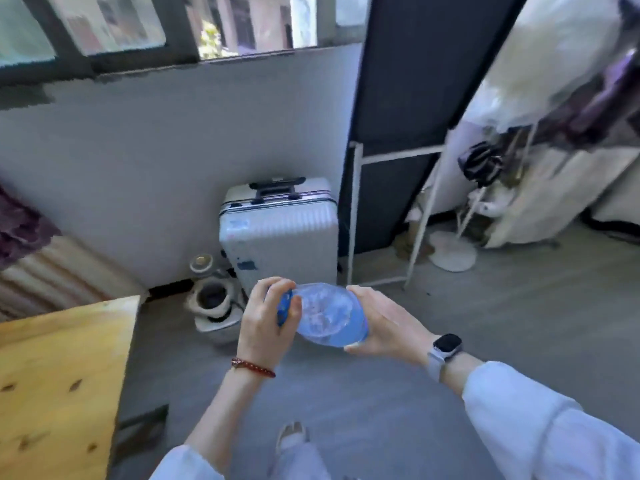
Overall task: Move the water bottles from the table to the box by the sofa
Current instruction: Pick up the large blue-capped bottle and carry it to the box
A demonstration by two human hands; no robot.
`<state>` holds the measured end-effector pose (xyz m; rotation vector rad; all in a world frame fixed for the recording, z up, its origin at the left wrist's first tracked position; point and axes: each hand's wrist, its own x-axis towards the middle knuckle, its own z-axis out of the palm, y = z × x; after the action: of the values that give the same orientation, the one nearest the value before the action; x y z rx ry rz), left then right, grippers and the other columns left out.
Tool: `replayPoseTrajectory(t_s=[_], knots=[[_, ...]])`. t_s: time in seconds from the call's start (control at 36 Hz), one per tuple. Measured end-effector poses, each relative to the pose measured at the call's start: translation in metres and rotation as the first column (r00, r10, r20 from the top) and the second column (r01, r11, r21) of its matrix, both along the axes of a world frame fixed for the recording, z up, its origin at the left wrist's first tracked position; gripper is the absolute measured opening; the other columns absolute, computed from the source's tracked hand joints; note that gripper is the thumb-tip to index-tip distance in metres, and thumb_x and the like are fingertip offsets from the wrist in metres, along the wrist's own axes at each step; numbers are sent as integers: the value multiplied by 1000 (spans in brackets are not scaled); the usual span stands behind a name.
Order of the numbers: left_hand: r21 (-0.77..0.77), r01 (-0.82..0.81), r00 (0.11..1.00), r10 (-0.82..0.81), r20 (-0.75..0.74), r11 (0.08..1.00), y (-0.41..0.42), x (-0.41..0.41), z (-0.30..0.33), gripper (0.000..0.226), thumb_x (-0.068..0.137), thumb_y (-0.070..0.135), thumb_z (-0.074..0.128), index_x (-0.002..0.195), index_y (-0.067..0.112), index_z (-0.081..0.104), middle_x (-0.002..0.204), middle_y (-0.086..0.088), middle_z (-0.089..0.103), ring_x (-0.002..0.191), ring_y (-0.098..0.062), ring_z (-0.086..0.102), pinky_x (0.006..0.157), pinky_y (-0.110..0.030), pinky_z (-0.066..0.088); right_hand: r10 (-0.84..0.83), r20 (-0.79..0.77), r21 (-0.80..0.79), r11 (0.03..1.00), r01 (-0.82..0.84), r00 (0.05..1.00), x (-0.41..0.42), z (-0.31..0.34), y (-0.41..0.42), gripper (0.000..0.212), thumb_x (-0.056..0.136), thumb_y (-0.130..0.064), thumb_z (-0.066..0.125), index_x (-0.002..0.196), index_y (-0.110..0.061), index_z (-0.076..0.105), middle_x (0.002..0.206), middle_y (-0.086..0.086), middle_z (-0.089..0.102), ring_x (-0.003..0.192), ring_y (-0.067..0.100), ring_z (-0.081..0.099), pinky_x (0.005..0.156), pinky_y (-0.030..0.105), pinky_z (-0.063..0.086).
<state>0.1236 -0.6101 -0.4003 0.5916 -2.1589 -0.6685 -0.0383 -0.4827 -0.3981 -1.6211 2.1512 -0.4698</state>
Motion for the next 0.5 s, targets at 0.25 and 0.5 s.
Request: replayPoseTrajectory(t_s=[0.25,0.5], knots=[[42,466,877,-468,108,884,93,-246,-3,14,86,26,43,96,18,49,94,-11,58,88,-17,52,77,-28,44,-590,91,43,807,589,802,-156,-21,152,61,63,-42,68,113,-29,35,119,-4,51,115,23,49,78,29,42],[55,710,686,-708,167,702,215,-489,-27,26,86,30,44,95,8,54,91,-12,58,86,-18,51,75,-27,43,-820,51,51,572,819,570,-331,-25,290,67,67,-28,70,126,-21,39,127,5,53,117,26,51,79,26,38]])
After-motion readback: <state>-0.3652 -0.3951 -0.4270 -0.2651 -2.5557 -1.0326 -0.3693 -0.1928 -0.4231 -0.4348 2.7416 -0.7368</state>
